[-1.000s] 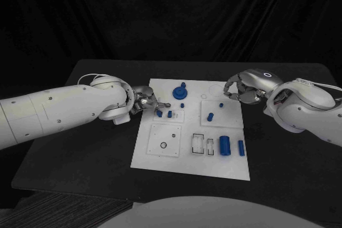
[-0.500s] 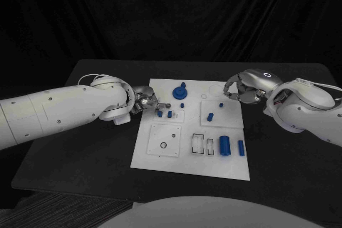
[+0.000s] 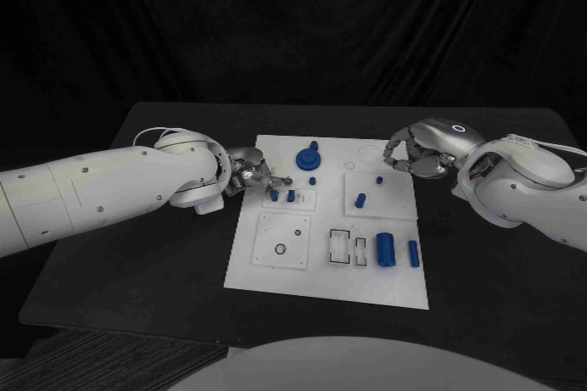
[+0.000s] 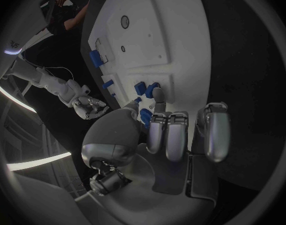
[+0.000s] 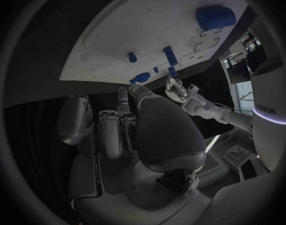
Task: Assemble the parts on the task board
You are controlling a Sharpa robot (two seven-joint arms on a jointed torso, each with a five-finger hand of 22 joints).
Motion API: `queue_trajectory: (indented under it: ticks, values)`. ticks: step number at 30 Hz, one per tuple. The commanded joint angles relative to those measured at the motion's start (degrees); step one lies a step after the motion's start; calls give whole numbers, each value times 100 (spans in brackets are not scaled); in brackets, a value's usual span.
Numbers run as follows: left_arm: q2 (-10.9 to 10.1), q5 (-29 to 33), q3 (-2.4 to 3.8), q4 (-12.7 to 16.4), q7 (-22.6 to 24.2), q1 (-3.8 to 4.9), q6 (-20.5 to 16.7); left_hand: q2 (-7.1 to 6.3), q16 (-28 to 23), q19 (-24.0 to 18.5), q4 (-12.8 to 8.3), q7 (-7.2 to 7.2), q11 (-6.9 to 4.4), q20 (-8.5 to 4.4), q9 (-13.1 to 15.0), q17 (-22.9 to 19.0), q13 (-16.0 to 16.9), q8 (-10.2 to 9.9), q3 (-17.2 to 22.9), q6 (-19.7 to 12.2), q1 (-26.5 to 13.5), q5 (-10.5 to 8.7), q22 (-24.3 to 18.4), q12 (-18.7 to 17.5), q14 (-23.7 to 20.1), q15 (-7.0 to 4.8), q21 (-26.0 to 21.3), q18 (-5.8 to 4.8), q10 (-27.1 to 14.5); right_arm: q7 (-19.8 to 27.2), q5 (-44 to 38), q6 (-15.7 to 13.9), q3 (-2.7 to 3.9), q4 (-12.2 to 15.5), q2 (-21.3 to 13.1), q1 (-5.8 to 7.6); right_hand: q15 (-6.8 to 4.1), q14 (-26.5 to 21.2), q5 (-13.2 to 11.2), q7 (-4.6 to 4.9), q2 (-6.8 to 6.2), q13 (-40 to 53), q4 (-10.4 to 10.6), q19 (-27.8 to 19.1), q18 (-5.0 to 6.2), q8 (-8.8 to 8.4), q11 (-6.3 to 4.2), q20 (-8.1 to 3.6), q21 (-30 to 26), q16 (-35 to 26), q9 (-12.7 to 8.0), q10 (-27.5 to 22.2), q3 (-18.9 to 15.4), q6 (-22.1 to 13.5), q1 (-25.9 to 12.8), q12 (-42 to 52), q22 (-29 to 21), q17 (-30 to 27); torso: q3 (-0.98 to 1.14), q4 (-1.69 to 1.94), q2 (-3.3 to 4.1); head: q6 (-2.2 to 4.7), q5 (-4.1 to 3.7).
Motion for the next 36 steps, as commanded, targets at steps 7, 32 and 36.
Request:
queue_trajectory:
  ticks: [7, 32, 36]
  values:
    - [-12, 2, 3, 9, 48, -11, -11, -7, 15, 40, -13, -21, -40, -17, 1, 1510, 1500, 19, -25, 36, 148, 136, 1189, -3, 605, -32, 21, 72, 590, -100, -11, 9, 4, -3, -2, -27, -25, 512, 35, 7, -7, 1506, 0, -33, 81, 16, -20, -5, -20, -31, -1, 601, 45, 12, 58, 20, 921, 1204, 0, -5, -2, -1, 15]
    - [-77, 2, 3, 78, 63, -11, 39, -49, 15, 24, -65, -42, -60, -39, -89, 1510, 1500, -63, 40, -26, 753, 1292, 1182, -3, 605, -52, -6, 77, 590, -95, -11, -8, 4, -11, -7, -50, -25, 512, 35, 7, -7, 1506, 0, -33, 81, 16, -20, -5, -20, -31, -1, 601, 45, 12, 58, 20, 921, 1204, 0, 1, -5, -1, 13]
    - [-80, 2, 3, 85, 67, -11, 49, -111, 15, 21, -122, -52, -68, -45, -129, 1510, 1500, -99, 142, -38, 986, 1727, 1181, -3, 605, -57, -10, 78, 590, -94, -11, -13, 4, -11, -8, -51, -25, 512, 35, 7, -7, 1506, 0, -33, 81, 16, -20, -5, -20, -31, -1, 601, 45, 12, 58, 20, 921, 1204, -1, 1, -1, -1, 14]
